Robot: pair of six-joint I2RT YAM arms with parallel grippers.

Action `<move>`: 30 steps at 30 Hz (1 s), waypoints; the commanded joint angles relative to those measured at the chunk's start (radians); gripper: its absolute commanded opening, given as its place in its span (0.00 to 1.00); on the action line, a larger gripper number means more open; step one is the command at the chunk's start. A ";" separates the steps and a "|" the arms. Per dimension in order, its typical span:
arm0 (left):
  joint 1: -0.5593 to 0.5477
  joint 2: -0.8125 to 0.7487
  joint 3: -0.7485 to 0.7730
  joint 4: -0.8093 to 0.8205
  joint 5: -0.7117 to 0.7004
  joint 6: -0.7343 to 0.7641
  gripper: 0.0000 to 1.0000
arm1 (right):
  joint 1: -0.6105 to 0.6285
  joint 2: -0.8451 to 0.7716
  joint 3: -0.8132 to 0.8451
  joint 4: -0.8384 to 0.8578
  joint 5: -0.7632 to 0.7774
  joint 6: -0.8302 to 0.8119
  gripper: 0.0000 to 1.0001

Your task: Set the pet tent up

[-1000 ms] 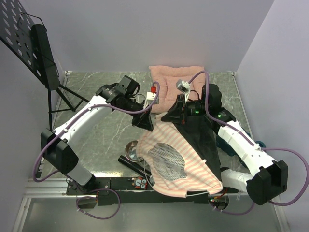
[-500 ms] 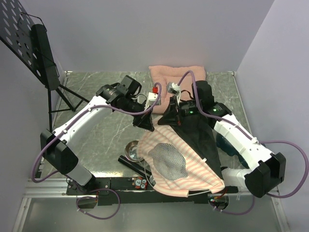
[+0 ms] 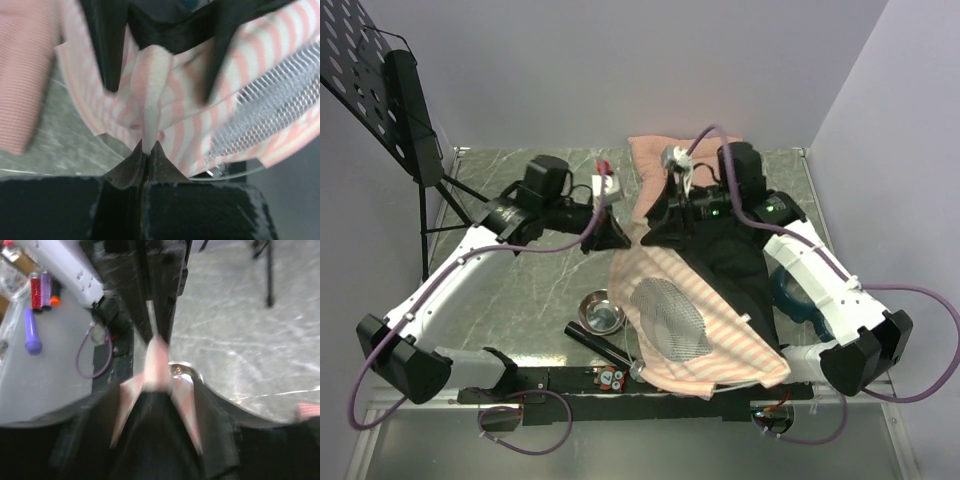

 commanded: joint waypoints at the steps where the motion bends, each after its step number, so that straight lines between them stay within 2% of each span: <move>1: 0.138 -0.051 -0.025 0.313 0.082 -0.078 0.01 | -0.082 -0.021 0.144 0.003 0.018 0.032 0.74; 4: 0.221 -0.028 -0.032 0.399 0.142 -0.056 0.01 | -0.162 -0.050 0.219 0.022 0.029 0.077 0.93; 6: 0.273 -0.001 -0.035 0.494 0.142 -0.076 0.01 | -0.220 -0.076 0.243 0.020 0.047 0.086 0.98; 11: 0.394 0.188 0.051 0.691 0.161 -0.161 0.01 | -0.332 -0.196 0.195 -0.037 0.158 0.054 1.00; 14: 0.474 0.326 0.189 0.670 0.187 -0.214 0.01 | -0.400 -0.269 0.118 -0.153 0.248 -0.023 1.00; 17: 0.552 0.389 0.188 0.799 0.201 -0.347 0.01 | -0.487 -0.337 0.014 -0.267 0.281 -0.093 1.00; 19: 0.580 0.417 0.195 0.823 0.217 -0.343 0.01 | -0.542 -0.357 -0.063 -0.331 0.281 -0.126 1.00; 21: 0.586 0.447 0.232 0.776 0.236 -0.288 0.01 | -0.567 -0.357 -0.132 -0.362 0.294 -0.117 1.00; 25: 0.585 0.501 0.280 0.662 0.262 -0.162 0.04 | -0.591 -0.311 -0.268 -0.268 0.288 -0.043 1.00; 30: 0.588 0.524 0.284 0.585 0.267 -0.058 0.01 | -0.621 -0.149 -0.345 0.016 0.233 0.110 0.99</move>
